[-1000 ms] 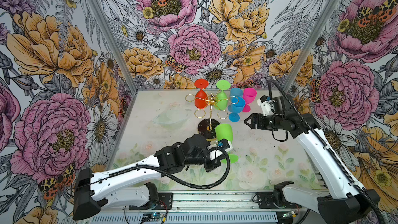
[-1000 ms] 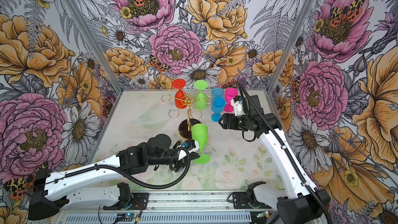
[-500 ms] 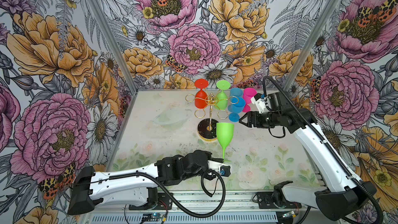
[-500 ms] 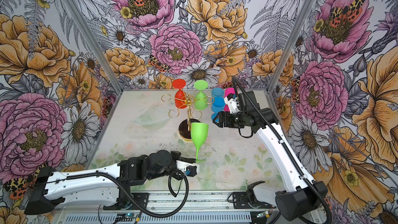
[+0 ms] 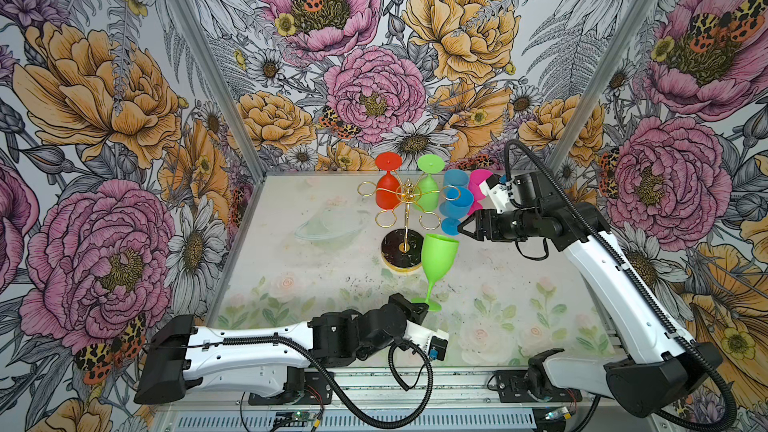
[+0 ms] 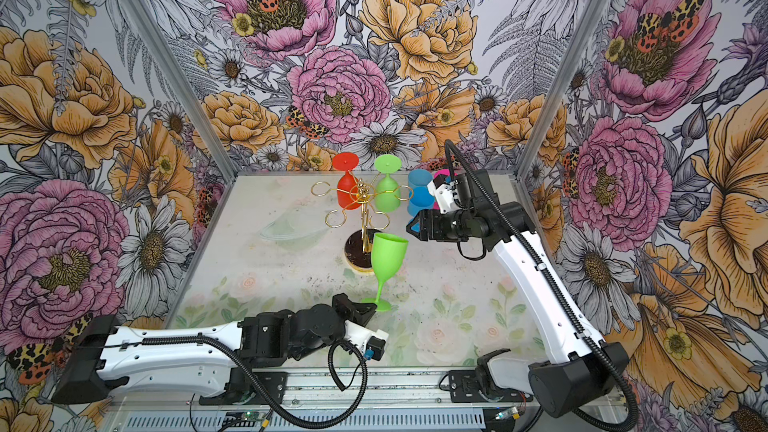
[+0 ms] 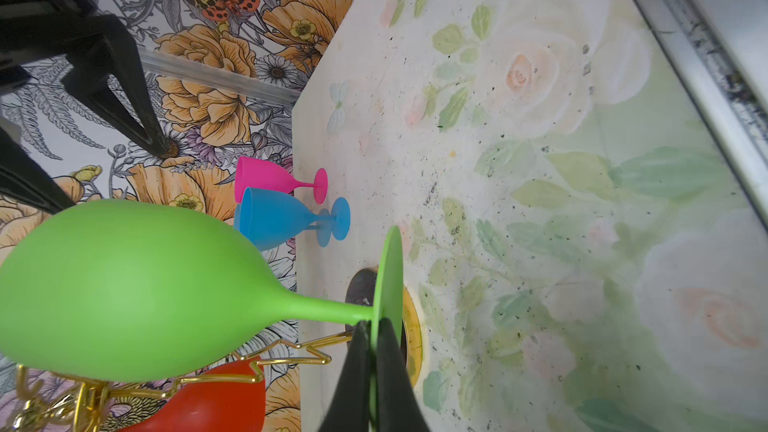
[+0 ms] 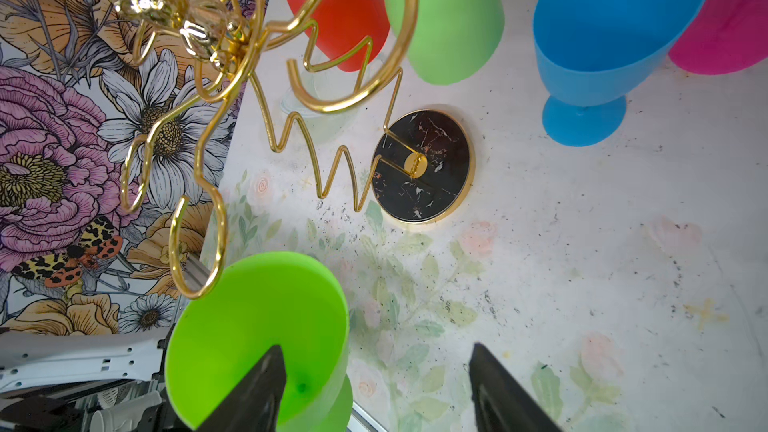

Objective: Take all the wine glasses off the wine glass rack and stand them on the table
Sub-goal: 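Grasp the green glass's bowl with the right gripper and release it from the left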

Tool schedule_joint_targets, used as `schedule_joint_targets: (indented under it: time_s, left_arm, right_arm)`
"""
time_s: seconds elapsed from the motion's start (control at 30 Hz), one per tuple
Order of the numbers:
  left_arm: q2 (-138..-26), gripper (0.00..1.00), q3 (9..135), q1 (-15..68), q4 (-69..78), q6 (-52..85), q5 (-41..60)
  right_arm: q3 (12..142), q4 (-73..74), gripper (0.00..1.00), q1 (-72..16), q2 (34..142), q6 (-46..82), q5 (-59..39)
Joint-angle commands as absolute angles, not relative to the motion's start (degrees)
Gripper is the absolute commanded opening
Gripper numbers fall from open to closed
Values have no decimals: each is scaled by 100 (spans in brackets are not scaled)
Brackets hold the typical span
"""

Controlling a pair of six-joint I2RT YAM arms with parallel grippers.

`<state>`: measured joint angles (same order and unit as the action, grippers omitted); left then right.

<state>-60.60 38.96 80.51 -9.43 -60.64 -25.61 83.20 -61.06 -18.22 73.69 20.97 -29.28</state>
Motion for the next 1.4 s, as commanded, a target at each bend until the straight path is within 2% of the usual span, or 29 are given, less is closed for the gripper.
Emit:
schedule_joint_targets:
  time_s: [0.0, 0.23, 0.57, 0.83, 1.2, 1.37]
  left_arm:
    - [-6184, 0, 3782, 8140, -485, -6604, -3000]
    - [-6389, 0, 3649, 8217, 184, -6937, -3475]
    - [-6610, 0, 3525, 8272, 663, -7338, -3920]
    - [-6764, 0, 3483, 8288, 994, -7577, -4172]
    - [-6809, 0, 3418, 8324, 993, -7638, -4298]
    - [-6872, 9, 3272, 8330, 1178, -7544, -4333]
  right_arm:
    - [8456, -6117, 70, -2034, 7465, 1980, -3285]
    - [8363, -6143, 65, -2094, 7524, 1995, -3188]
    - [8263, -6205, 53, -2099, 7515, 1952, -3332]
    - [8209, -6254, 34, -2096, 7559, 1894, -3411]
    - [8131, -6319, 13, -2092, 7536, 1813, -3325]
    - [8025, -6337, 5, -2086, 7521, 1811, -3237]
